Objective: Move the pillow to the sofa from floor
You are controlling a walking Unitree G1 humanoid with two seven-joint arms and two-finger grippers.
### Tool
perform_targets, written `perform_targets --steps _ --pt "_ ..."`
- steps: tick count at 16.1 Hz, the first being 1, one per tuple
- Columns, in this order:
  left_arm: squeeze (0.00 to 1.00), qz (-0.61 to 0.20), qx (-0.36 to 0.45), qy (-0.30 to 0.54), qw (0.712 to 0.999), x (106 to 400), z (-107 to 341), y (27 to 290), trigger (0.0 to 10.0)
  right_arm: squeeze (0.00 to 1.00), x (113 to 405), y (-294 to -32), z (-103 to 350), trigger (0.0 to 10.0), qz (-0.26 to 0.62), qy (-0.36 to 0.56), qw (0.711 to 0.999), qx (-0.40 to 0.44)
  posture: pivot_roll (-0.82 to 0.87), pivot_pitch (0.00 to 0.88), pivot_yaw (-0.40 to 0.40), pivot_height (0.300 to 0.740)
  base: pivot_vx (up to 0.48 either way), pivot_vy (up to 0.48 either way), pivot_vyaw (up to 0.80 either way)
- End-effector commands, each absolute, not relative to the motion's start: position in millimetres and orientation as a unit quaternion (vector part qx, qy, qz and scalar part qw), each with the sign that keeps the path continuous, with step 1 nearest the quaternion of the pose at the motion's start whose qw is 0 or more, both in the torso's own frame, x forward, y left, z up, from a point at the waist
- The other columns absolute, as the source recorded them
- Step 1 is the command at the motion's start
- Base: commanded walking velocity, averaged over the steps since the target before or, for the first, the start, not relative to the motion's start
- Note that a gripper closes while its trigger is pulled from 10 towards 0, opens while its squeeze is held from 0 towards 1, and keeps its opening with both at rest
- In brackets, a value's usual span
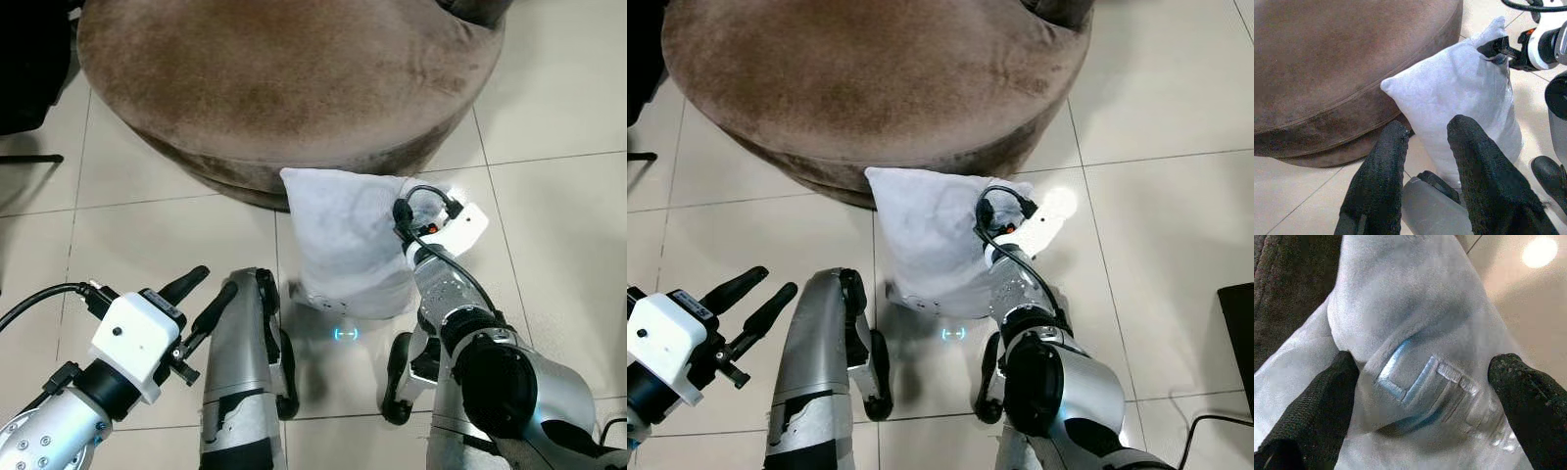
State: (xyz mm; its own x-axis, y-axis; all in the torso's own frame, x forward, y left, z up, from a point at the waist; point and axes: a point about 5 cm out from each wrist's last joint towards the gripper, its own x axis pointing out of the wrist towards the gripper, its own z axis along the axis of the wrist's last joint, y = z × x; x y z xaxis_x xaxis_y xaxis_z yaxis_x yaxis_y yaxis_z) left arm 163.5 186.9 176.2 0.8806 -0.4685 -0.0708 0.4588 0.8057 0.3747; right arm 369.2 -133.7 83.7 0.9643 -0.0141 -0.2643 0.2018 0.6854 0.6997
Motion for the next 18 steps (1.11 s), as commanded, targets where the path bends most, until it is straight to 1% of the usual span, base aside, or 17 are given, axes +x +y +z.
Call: perform_targets --steps 1,2,6,18 --pt "0.00 -0.243 0.199 -0.003 0.949 158.8 174.9 189.0 10.0 0.00 357.6 -117.8 64.7 8.1 -0.041 0.161 0.897 0.411 0.47 0.491 0.101 0.503 0.000 0.000 0.00" --pt "0.00 -0.243 0.199 -0.003 0.949 159.2 174.7 188.7 10.0 0.00 357.1 -115.6 64.4 0.0 -0.033 0.161 0.896 0.411 0.46 0.491 0.100 0.503 0.000 0.000 0.00" --pt "0.00 -0.241 0.198 -0.002 0.950 159.1 174.2 188.7 10.0 0.00 357.0 -115.3 64.8 0.0 -0.026 0.153 0.891 0.428 0.46 0.490 0.098 0.503 0.000 0.000 0.00" --pt "0.00 -0.235 0.196 -0.003 0.952 160.6 172.1 188.0 10.0 0.00 358.0 -118.2 66.9 0.0 -0.021 0.141 0.887 0.440 0.45 0.491 0.089 0.503 0.000 0.000 0.00"
